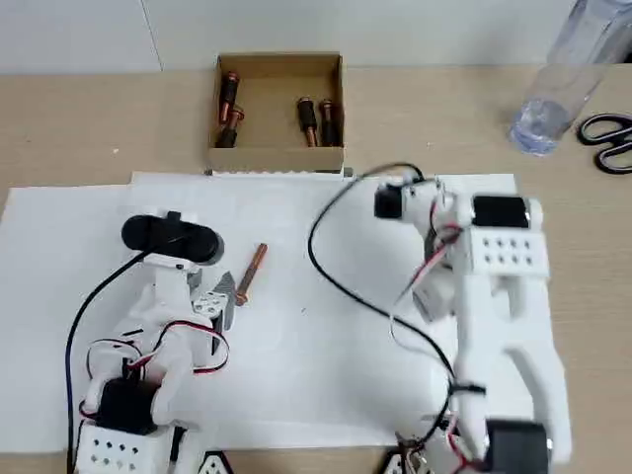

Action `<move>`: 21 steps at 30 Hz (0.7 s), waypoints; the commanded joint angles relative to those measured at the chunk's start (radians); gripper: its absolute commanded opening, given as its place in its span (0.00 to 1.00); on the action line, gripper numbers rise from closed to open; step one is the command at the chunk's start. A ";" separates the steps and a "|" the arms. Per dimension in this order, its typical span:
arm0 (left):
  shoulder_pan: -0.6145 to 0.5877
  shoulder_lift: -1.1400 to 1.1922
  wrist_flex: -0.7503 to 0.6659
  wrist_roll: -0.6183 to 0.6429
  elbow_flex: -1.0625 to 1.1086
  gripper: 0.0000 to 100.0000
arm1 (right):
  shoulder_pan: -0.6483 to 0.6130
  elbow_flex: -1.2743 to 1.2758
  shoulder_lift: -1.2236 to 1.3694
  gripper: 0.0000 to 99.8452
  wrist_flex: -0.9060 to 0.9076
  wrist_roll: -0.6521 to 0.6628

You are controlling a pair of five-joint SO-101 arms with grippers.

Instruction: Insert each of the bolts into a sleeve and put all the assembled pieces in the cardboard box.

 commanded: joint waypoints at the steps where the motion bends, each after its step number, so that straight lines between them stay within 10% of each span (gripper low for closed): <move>1: 0.017 0.021 0.000 -0.009 -0.107 0.12 | 0.074 0.100 -0.148 0.00 0.002 -0.005; 21: 0.021 1.132 0.496 -0.012 -1.001 0.12 | 0.364 0.241 -0.369 0.00 -0.001 0.058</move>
